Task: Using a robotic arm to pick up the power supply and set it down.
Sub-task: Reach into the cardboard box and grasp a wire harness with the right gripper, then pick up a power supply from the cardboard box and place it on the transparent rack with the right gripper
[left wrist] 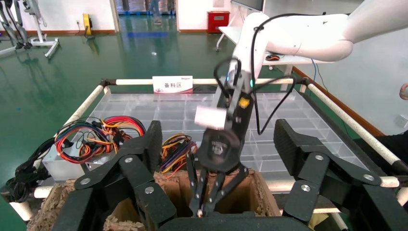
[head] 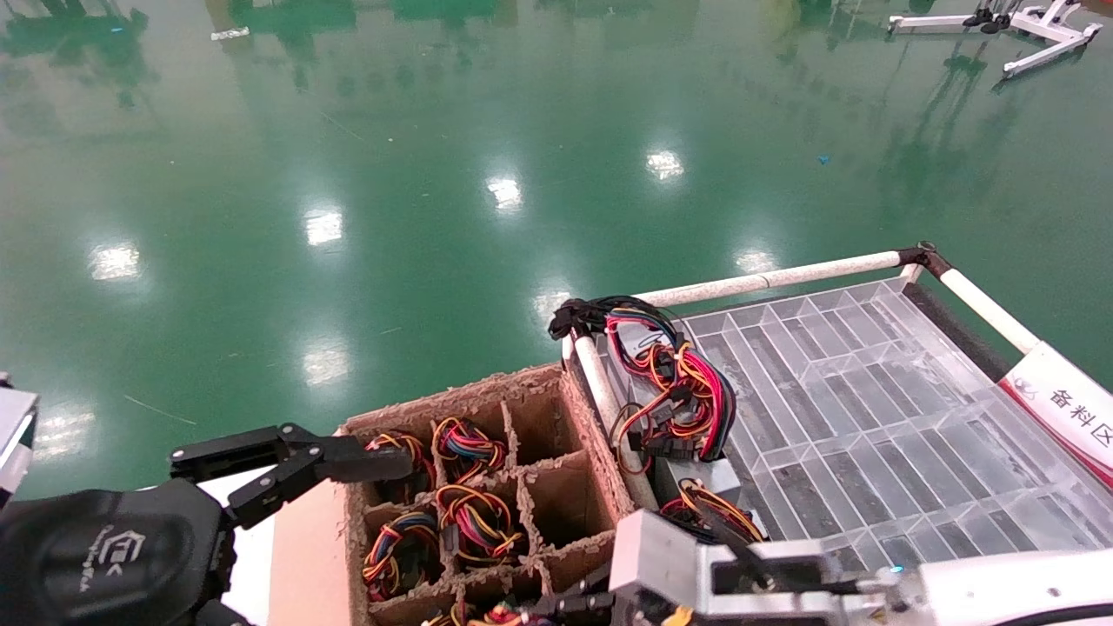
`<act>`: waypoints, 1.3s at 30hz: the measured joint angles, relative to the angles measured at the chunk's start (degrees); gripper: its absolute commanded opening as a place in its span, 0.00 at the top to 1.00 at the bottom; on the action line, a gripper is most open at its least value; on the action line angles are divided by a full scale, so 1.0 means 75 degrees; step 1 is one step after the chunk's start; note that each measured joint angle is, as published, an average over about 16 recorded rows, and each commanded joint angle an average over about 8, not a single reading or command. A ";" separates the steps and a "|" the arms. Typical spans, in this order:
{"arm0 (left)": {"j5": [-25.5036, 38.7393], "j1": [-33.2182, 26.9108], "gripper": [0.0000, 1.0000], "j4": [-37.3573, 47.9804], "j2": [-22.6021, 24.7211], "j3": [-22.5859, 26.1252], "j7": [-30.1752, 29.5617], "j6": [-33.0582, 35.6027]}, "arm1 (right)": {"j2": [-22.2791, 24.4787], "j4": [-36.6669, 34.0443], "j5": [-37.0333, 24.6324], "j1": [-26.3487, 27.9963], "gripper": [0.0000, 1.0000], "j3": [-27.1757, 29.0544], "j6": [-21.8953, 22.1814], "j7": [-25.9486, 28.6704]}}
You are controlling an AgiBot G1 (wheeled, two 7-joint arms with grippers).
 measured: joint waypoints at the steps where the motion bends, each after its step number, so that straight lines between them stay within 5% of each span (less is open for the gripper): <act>1: 0.0000 0.0000 0.00 0.0000 0.0000 0.0000 0.0000 0.0000 | 0.0056 0.0024 0.0144 -0.0007 1.00 0.0086 -0.0014 -0.0009; 13: -0.0002 -0.0001 0.00 0.0000 -0.0001 0.0004 0.0002 -0.0001 | 0.0790 0.0027 0.2066 0.0312 1.00 0.1331 -0.0368 -0.0259; 21: -0.0004 -0.0001 0.00 0.0000 -0.0002 0.0006 0.0003 -0.0002 | 0.0855 -0.0900 0.2563 0.1603 1.00 0.1713 -0.0997 -0.0527; 31: -0.0006 -0.0002 0.00 0.0000 -0.0003 0.0008 0.0004 -0.0004 | 0.0410 -0.3490 0.1572 0.4312 1.00 0.1359 -0.1732 -0.1486; 39: -0.0007 -0.0002 0.00 0.0000 -0.0004 0.0011 0.0005 -0.0004 | -0.0095 -0.5561 0.0026 0.6152 1.00 0.0763 -0.1317 -0.2843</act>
